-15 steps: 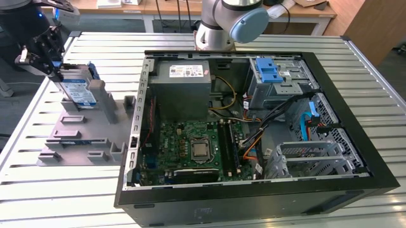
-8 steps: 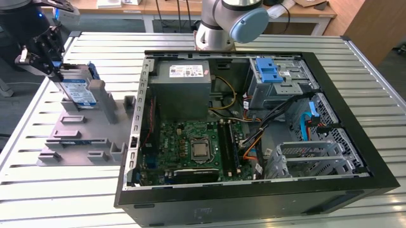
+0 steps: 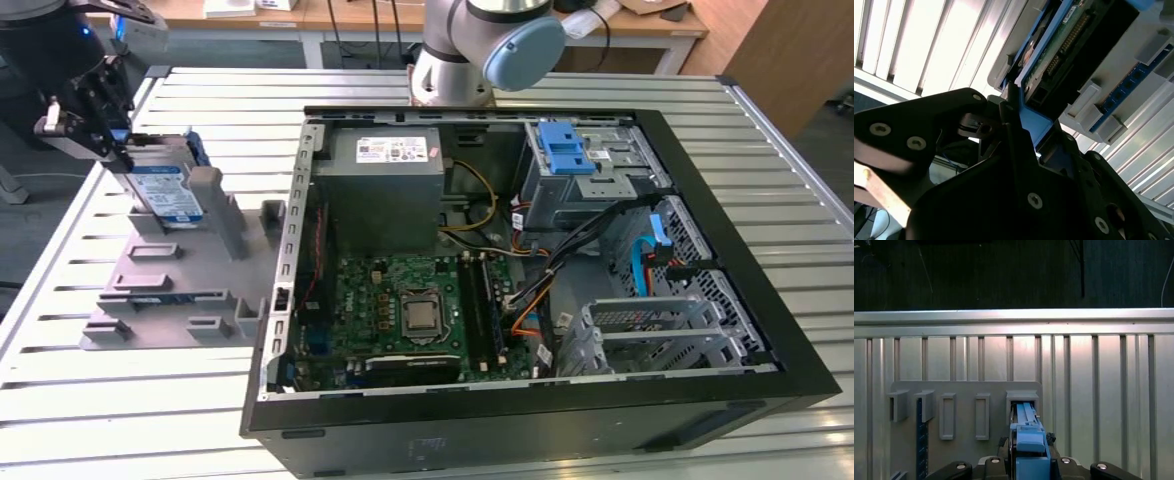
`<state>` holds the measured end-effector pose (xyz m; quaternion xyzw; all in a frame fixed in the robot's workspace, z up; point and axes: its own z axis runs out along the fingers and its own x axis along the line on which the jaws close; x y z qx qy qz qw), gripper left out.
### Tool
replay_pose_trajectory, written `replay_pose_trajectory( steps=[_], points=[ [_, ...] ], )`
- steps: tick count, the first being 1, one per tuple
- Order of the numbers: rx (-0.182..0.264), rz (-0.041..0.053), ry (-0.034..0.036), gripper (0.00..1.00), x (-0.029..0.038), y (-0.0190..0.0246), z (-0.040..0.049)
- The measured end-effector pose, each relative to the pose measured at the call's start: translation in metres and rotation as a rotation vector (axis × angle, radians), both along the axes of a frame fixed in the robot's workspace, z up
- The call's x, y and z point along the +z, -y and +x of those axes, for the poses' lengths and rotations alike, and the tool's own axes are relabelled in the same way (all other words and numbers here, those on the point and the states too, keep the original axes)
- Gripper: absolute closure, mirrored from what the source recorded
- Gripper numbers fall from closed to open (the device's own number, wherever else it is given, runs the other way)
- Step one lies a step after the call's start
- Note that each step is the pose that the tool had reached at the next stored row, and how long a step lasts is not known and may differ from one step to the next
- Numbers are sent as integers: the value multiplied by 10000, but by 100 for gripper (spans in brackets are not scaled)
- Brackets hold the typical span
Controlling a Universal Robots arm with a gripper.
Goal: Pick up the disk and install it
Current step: 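Pick up the disk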
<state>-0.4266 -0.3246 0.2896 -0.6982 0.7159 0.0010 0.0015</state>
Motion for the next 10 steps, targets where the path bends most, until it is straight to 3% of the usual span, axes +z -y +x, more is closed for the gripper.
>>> replay_pose_trajectory(
  steps=[7,8,10],
  points=[
    [7,1,1,62,0,0,0],
    [8,1,0,56,0,0,0],
    [10,1,0,56,0,0,0]
  ],
)
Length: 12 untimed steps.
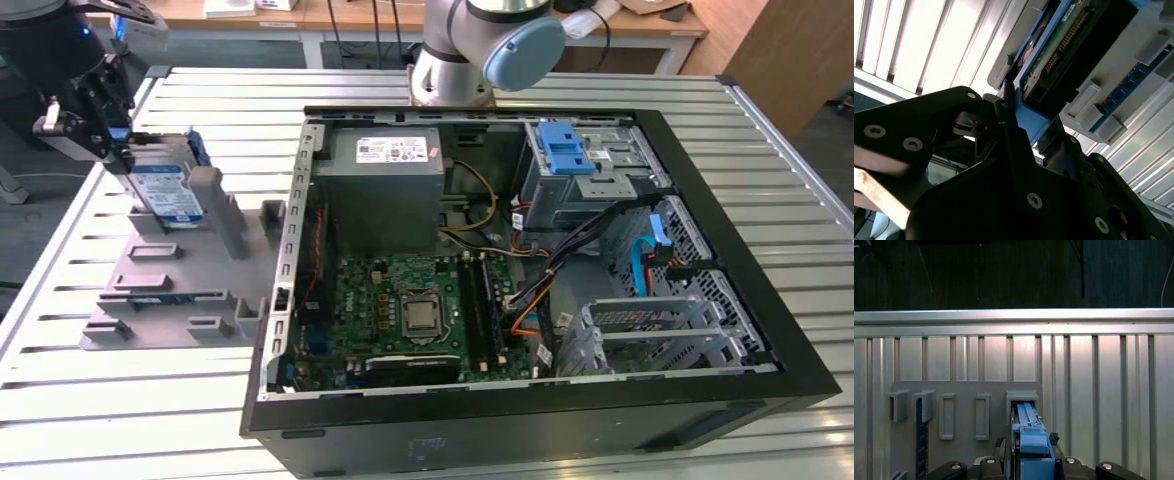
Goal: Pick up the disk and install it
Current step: 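Pick up the disk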
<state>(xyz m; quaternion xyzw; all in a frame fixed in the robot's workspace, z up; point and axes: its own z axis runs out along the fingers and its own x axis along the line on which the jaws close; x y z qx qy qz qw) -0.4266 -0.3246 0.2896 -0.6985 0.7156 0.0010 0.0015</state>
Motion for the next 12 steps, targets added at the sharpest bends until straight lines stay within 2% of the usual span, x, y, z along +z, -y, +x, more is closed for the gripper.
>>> replay_pose_trajectory(
  steps=[5,6,12],
  points=[
    [5,0,0,57,0,0,0],
    [6,0,0,64,0,0,0],
    [12,-1,-1,64,0,0,0]
  ],
)
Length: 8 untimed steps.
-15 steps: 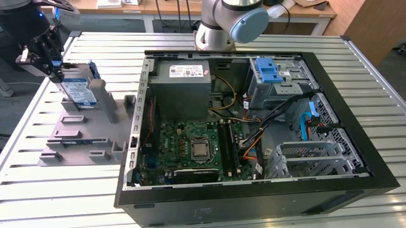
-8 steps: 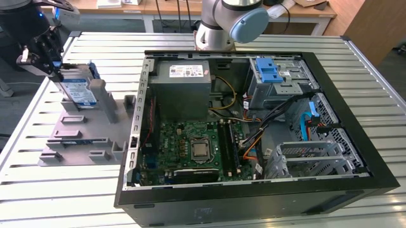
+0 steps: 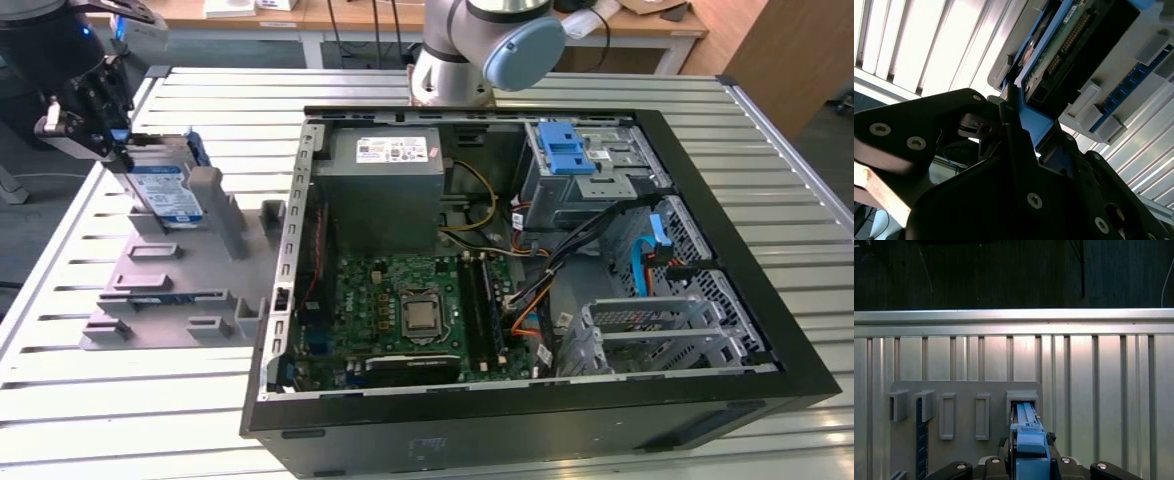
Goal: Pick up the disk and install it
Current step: 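Pick up the disk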
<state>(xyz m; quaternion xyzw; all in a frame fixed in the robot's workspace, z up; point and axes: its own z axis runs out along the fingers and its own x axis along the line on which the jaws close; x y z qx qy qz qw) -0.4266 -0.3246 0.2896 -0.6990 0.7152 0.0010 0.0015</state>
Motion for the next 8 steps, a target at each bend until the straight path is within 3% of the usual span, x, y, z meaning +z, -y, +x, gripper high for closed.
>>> replay_pose_trajectory(
  steps=[8],
  points=[
    [1,1,1,64,36,0,0]
  ],
)
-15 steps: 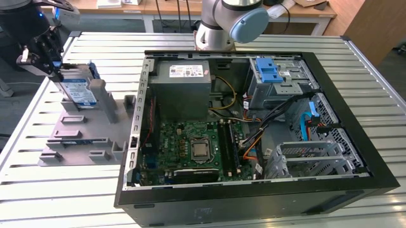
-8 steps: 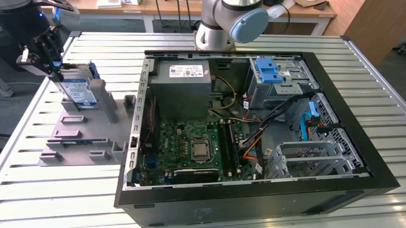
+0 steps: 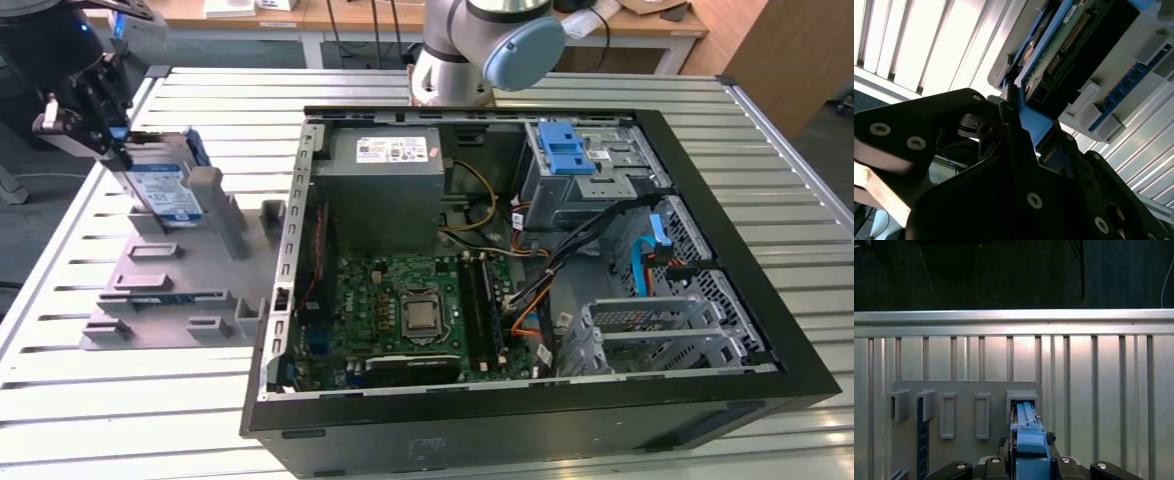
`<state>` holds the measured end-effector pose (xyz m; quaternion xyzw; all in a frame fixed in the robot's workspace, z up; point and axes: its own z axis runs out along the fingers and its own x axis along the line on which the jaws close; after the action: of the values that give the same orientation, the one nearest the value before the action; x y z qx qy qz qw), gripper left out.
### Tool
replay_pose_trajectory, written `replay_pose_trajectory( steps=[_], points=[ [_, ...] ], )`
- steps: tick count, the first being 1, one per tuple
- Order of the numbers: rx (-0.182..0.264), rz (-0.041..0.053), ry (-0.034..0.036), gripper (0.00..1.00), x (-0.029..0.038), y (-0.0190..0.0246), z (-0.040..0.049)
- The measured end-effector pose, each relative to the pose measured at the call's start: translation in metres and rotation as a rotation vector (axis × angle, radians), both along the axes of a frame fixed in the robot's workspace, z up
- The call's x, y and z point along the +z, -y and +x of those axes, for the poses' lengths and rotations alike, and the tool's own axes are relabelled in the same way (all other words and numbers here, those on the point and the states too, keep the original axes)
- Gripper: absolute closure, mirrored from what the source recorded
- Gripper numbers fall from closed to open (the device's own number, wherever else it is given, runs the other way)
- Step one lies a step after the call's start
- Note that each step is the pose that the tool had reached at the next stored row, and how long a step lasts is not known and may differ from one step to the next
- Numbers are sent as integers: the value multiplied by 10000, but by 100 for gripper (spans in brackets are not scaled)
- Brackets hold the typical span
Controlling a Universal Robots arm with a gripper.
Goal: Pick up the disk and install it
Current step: 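Pick up the disk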
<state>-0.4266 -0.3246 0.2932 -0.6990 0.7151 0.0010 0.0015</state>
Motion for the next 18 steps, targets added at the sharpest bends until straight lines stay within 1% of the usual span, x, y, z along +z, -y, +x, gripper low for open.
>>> replay_pose_trajectory(
  steps=[11,18],
  points=[
    [0,0,0,64,129,0,0],
    [0,0,0,64,194,0,0]
  ],
)
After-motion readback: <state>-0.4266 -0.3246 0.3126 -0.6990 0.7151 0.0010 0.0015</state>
